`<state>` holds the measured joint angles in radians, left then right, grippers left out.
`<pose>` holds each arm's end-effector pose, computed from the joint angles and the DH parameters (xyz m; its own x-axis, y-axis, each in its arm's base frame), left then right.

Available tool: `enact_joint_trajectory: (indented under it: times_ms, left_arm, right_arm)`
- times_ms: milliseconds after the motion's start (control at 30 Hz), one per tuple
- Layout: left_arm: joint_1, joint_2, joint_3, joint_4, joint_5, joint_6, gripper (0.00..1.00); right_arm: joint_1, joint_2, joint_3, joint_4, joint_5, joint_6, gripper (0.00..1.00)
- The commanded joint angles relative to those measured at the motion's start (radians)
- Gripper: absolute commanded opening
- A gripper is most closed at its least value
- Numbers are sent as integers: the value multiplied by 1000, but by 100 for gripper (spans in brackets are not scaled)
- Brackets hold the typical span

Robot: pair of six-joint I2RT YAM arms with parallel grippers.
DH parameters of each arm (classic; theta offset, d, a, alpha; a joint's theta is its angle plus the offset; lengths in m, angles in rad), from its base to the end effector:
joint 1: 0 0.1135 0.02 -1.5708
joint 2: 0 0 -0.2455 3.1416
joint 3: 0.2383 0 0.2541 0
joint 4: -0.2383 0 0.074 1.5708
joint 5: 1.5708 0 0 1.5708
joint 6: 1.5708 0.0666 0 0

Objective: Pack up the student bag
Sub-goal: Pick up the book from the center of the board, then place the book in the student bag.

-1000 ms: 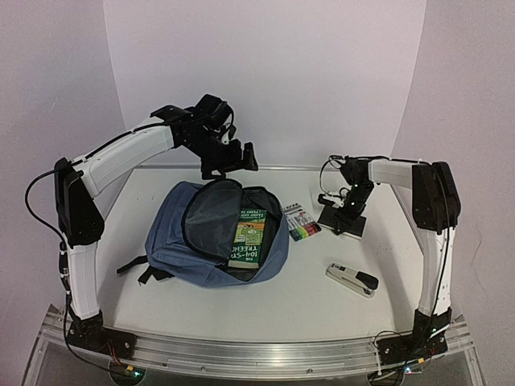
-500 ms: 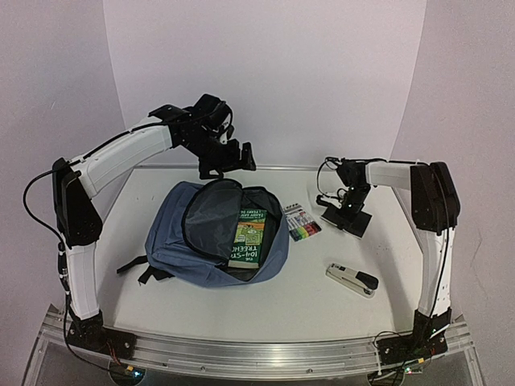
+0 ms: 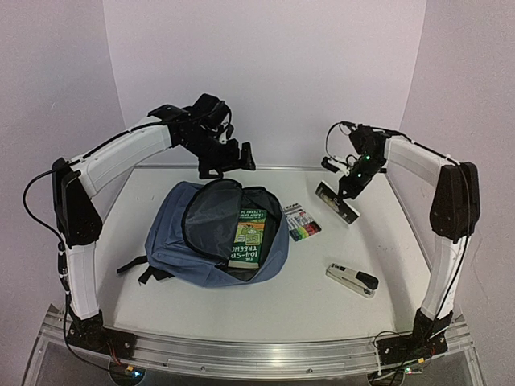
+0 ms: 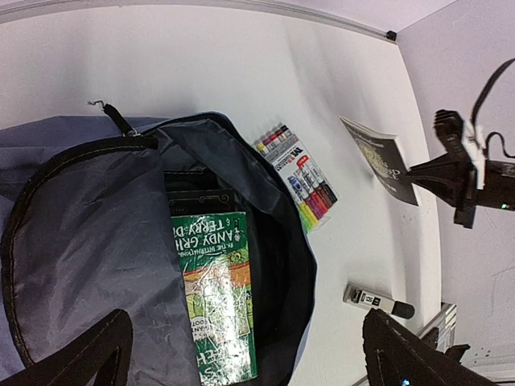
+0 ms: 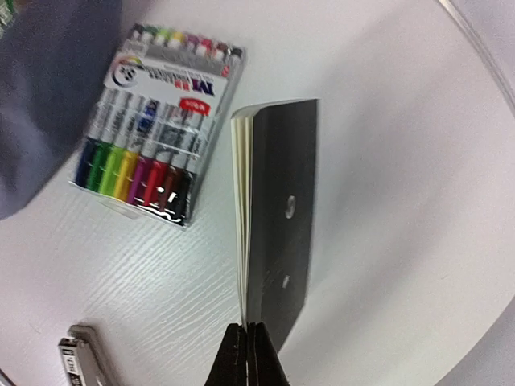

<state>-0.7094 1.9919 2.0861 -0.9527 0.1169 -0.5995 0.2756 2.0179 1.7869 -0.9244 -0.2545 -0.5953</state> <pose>0.3380 -0.3004 0.3144 -0.8718 0.0099 -0.4898 0.2579 0.8593 -0.4417 0.4151 0.1348 0.2100 -0.5265 -0.7129 -0.4633 -0.7927 0.6086 -0.0356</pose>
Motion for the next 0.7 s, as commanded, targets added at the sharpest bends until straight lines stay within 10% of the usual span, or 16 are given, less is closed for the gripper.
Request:
enact_joint_trajectory:
  times_ms: [0, 667]
  left_arm:
    - [14, -7, 31, 12, 47, 22, 100]
    - [101, -168, -240, 111, 73, -101, 100]
  right_arm:
    - [-1, -90, 122, -85, -163, 64, 0]
    - [229, -75, 346, 28, -559, 464, 0]
